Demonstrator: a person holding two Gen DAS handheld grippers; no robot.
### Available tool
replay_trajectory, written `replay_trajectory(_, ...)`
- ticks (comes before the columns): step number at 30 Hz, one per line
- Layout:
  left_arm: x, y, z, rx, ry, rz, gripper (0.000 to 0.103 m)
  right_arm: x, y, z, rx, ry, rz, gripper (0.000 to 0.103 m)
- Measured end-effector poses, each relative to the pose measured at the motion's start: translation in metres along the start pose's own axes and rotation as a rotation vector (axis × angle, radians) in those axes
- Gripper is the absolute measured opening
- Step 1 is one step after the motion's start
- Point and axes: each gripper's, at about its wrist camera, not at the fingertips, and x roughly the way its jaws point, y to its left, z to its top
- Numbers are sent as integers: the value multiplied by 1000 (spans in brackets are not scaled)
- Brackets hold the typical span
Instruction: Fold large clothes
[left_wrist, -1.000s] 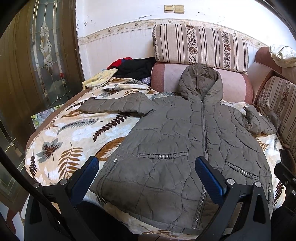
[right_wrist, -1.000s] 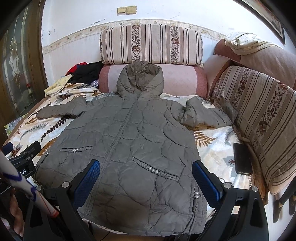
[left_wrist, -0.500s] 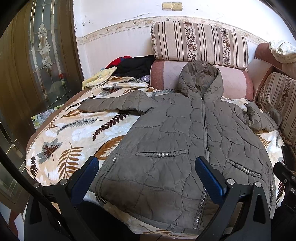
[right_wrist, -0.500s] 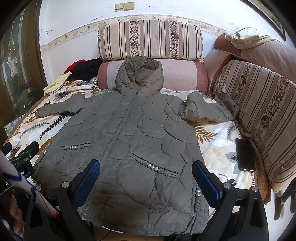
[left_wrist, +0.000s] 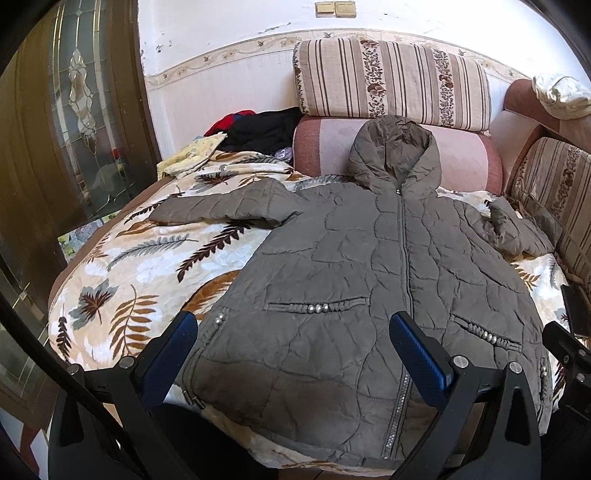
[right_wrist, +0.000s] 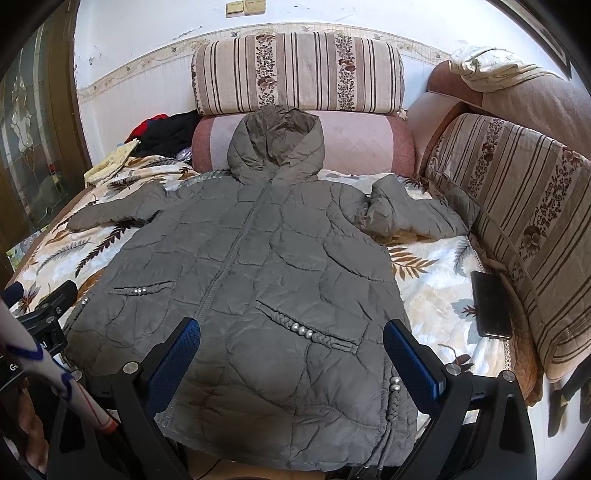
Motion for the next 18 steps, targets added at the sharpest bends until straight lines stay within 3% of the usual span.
replay_trajectory(10, 19, -27, 74, -14, -74, -114, 103, 18, -29, 30, 55, 15, -13, 101)
replay_trajectory(12, 26, -34, 87, -10, -78, -138, 103, 21, -34, 41, 41, 0, -53, 101)
replay_trajectory(18, 77, -53, 122, -8, -50, -154, 103, 42, -70, 81, 100, 13, -49, 101)
